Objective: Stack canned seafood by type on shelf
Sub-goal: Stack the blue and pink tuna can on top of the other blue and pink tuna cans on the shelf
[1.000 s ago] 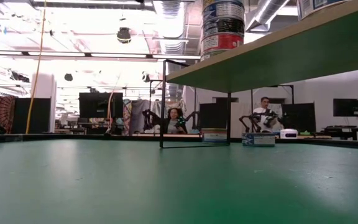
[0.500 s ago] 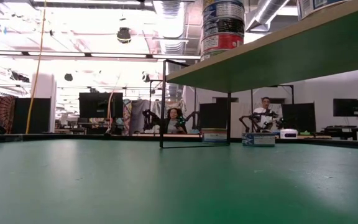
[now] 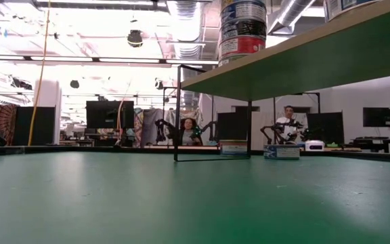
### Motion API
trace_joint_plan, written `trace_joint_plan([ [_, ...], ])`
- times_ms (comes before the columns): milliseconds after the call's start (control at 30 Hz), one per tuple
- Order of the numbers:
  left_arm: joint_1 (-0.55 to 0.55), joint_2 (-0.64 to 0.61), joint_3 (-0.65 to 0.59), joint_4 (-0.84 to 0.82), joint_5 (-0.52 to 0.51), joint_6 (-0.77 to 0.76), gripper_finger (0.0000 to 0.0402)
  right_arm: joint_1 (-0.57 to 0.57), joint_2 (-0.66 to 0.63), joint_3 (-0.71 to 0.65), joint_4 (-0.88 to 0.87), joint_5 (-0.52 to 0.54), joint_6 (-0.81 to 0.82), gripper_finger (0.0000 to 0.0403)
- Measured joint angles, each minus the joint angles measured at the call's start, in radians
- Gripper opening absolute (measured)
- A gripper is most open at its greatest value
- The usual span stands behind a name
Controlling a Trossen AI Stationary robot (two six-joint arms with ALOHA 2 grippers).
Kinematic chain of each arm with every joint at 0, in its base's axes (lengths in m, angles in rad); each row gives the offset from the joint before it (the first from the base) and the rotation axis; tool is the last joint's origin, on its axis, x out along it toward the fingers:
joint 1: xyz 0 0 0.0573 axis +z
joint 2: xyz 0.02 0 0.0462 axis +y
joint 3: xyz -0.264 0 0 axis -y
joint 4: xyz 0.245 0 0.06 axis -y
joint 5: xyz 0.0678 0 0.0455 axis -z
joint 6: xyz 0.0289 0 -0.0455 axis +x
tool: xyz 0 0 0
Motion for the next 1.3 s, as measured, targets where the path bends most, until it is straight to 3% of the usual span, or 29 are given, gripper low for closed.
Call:
trace_joint_plan([
  [467,0.001,-0.082,0.000,-0.061,-0.010,0.034,0.0315,0.014,-0.006,0.001,0.046,0.069,0.003,0.0256],
  [667,0.001,-0.122,0.000,-0.109,-0.020,0.042,0.0315,0.012,-0.018,0.048,0.097,0.161,-0.033,0.0256],
  [1000,0.001,-0.126,0.000,-0.118,-0.028,0.053,0.0315,0.034,-0.012,0.048,0.097,0.158,-0.032,0.0256],
  [1300,0.001,-0.126,0.000,-0.116,-0.024,0.045,0.0315,0.048,-0.014,0.048,0.107,0.187,-0.161,0.0256],
])
